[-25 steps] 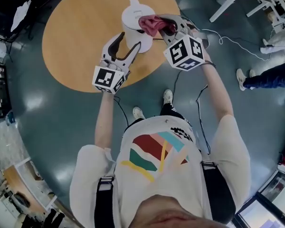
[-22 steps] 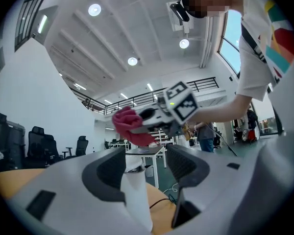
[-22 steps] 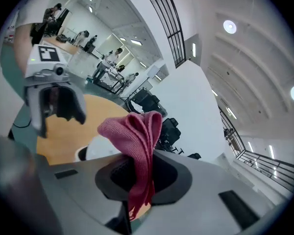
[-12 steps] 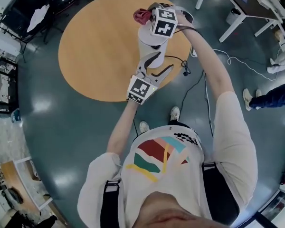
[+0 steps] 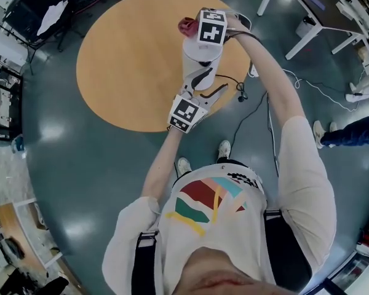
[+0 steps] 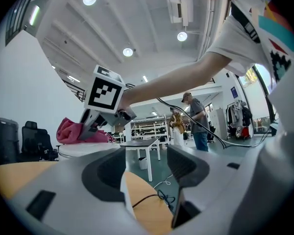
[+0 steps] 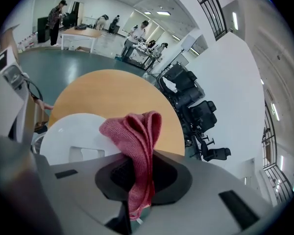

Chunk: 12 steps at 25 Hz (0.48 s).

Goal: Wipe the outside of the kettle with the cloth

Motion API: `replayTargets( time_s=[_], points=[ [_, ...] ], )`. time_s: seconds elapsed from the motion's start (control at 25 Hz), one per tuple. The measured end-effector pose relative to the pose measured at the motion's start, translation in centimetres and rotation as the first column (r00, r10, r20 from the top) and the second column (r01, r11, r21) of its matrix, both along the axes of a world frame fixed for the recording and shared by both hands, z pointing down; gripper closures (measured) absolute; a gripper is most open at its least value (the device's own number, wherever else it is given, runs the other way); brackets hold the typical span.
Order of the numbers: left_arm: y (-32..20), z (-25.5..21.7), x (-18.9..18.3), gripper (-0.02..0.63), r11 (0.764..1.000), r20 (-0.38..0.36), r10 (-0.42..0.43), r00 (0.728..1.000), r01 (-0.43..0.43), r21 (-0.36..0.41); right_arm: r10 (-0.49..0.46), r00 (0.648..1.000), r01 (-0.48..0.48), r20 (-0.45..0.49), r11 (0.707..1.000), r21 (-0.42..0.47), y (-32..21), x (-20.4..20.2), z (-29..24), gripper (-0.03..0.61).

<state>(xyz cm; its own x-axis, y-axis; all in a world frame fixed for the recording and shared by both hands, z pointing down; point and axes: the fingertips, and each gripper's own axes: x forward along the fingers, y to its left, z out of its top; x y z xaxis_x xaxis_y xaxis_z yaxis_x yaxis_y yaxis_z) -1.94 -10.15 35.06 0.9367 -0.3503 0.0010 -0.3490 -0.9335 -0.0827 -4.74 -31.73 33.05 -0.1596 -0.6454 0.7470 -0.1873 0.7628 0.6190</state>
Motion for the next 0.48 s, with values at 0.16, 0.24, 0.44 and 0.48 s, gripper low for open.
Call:
replayTargets(
  time_s=[0.16,0.24,0.44,0.48],
  points=[
    [0.1,0.1,-0.1,0.311,1.0,-0.018,0.008,1.0,-0.009,-0.02,-0.007,1.0,0.006,-0.014,0.999,-0.043,1.6,0.0,0.5,0.532],
    [-0.1,0.1,-0.4,0.311,0.999,-0.035,0.012,0.999,-0.013,-0.047,-0.015,1.0,0.014,-0.022,0.999,-0.046,2.5,-0.1,0.6,0.532],
    [-0.5,0.2,-0.3,0.313,0.998,-0.022,0.007,1.0,-0.008,-0.054,-0.055,0.998,0.053,-0.039,0.998,-0.041,5.6,-0.5,0.3,0.532],
    [-0.4,0.5,-0.2,0.313,0.998,-0.017,0.009,1.0,-0.01,-0.055,-0.061,0.997,0.059,-0.04,0.997,-0.047,6.5,-0.6,0.5,0.532]
  ],
)
